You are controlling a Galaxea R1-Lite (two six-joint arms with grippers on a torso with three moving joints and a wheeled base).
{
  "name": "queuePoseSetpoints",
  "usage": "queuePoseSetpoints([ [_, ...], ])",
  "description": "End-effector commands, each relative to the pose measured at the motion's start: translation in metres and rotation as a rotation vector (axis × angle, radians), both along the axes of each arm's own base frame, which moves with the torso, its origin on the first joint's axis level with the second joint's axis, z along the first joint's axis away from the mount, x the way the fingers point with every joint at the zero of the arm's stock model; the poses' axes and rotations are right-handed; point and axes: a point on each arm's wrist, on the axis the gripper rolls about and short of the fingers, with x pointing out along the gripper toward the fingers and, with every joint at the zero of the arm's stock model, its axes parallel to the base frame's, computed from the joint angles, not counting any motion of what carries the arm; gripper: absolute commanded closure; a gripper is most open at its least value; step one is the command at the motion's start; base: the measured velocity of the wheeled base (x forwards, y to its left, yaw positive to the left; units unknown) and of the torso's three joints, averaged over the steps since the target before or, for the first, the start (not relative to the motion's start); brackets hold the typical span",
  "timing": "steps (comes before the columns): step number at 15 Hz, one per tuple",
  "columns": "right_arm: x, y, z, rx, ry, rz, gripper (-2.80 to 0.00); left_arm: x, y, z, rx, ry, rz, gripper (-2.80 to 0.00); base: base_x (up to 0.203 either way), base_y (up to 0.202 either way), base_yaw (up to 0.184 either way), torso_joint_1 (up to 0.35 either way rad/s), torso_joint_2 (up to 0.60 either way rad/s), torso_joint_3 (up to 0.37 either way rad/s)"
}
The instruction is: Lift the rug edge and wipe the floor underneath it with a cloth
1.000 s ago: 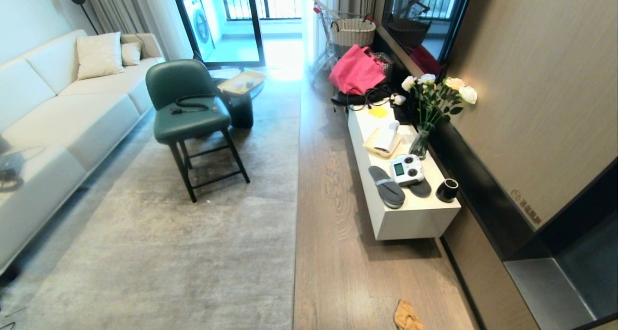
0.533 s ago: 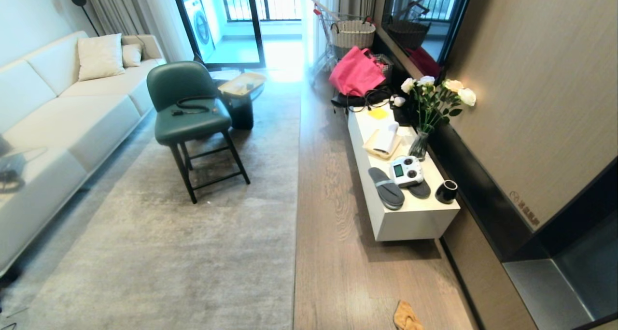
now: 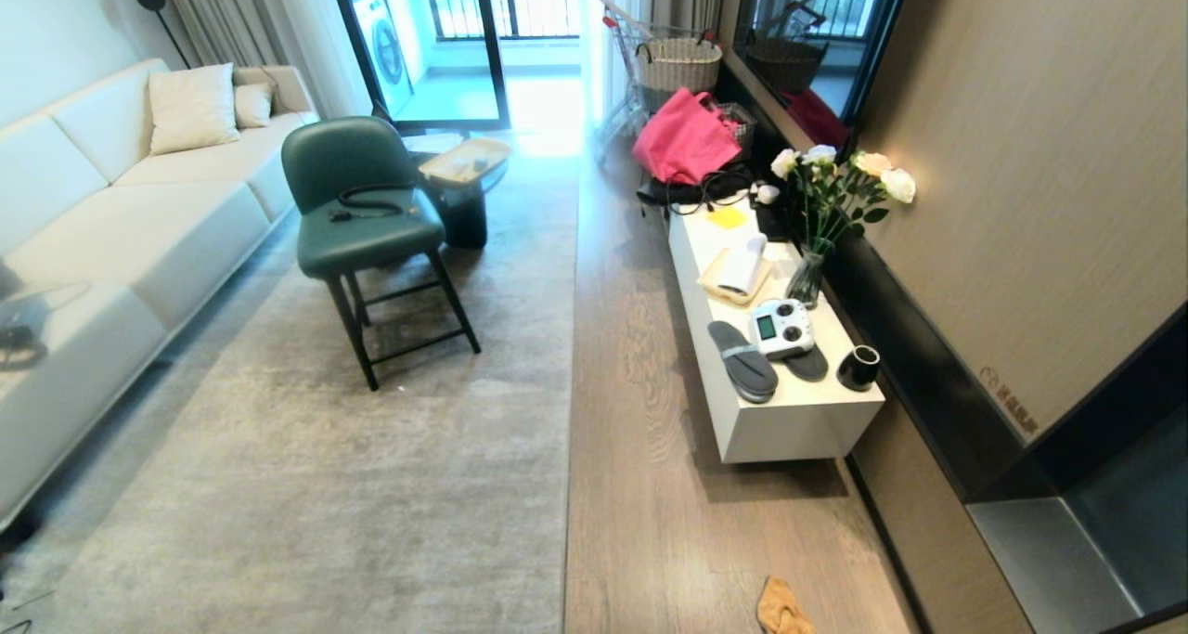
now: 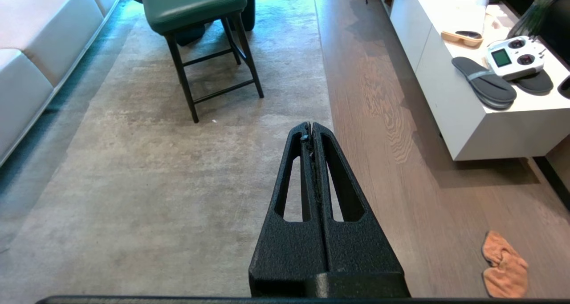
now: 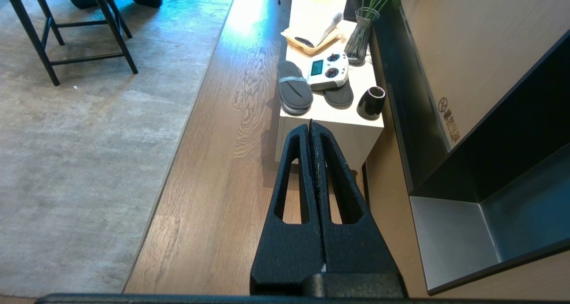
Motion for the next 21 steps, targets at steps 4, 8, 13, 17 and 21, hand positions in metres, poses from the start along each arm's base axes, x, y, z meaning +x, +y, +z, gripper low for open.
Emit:
queuePoseSetpoints([
  [4,0.0001,0.0,0.0,-0.006,0.001,0.001,0.0,0.0,0.0,-0.0001,0.001,0.0,0.001,0.0,0.0,0.0,0.0,0.0,0.0,0.0],
  [8,0.0001,0.0,-0.0001,-0.003,0.002,0.001,0.0,0.0,0.0,-0.0001,0.001,0.0,0.001,0.0,0.0,0.0,0.0,0.0,0.0,0.0],
  [13,0.0001,0.0,0.0,0.009,0.002,0.0,0.0,0.0,0.0,-0.0001,0.001,0.0,0.001,0.0,0.0,0.0,0.0,0.0,0.0,0.0],
  [17,0.0001,0.0,0.0,0.009,0.002,0.0,0.0,0.0,0.0,-0.0001,0.001,0.0,0.001,0.0,0.0,0.0,0.0,0.0,0.0,0.0],
  [21,0.0001,0.0,0.0,0.009,0.002,0.0,0.0,0.0,0.0,-0.0001,0.001,0.0,0.001,0.0,0.0,0.0,0.0,0.0,0.0,0.0],
])
